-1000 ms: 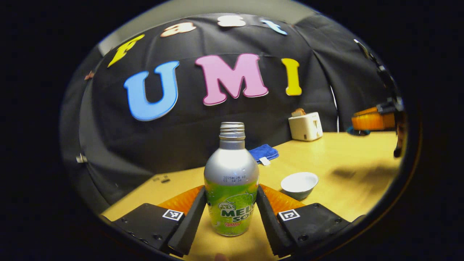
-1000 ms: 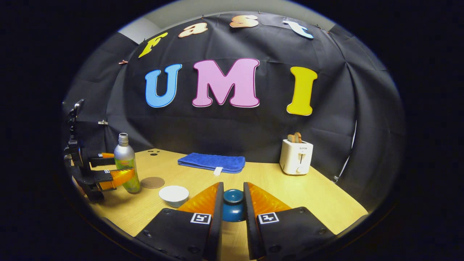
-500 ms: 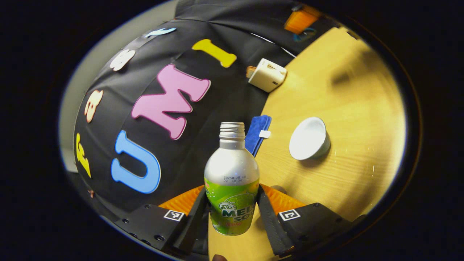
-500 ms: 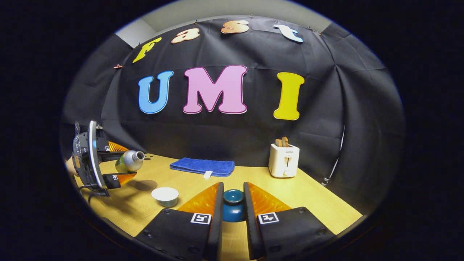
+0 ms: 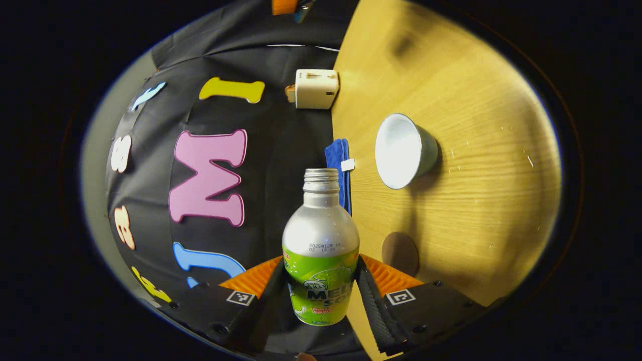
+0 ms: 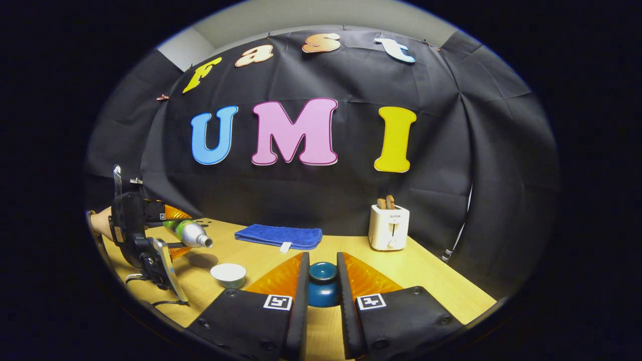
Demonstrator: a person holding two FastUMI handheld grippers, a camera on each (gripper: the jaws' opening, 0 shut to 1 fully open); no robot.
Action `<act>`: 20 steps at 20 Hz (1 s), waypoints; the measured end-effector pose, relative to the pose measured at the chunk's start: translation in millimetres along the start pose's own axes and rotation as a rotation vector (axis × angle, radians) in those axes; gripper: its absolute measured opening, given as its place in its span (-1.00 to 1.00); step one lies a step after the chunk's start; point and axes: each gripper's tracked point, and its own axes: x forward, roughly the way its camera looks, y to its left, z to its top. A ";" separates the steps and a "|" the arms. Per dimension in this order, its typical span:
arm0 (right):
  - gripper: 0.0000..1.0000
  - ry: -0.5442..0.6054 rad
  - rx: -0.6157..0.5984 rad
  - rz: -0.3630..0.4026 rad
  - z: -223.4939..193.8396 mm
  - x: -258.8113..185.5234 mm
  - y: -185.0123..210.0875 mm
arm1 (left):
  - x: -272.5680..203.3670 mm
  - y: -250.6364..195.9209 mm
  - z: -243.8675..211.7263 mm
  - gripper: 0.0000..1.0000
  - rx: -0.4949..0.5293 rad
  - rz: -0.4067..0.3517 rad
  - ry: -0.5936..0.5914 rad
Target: Open the teacup lid with one hand, grasp the water bottle and pour water into the teacup with the other hand; after pouring, place the water bottle on the coaster and then close the teacup lid.
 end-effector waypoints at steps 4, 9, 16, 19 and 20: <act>-0.36 -0.014 -0.005 -0.003 6.1 -4.6 -3.6 | 9.1 -2.4 0.3 0.59 0.095 0.002 0.011; -0.36 -0.018 0.003 0.003 9.2 -7.1 -3.9 | 8.1 0.9 5.8 0.59 0.223 0.019 -0.003; -0.36 -0.023 0.009 0.006 11.4 -8.6 -6.5 | 15.3 4.0 1.6 0.58 0.314 0.023 0.013; -0.36 -0.021 0.008 0.005 10.3 -8.3 -5.9 | 16.1 10.3 2.3 0.60 0.346 0.042 0.010; -0.36 -0.020 0.006 0.004 10.4 -7.9 -6.2 | 15.6 14.0 3.3 0.59 0.363 0.050 0.006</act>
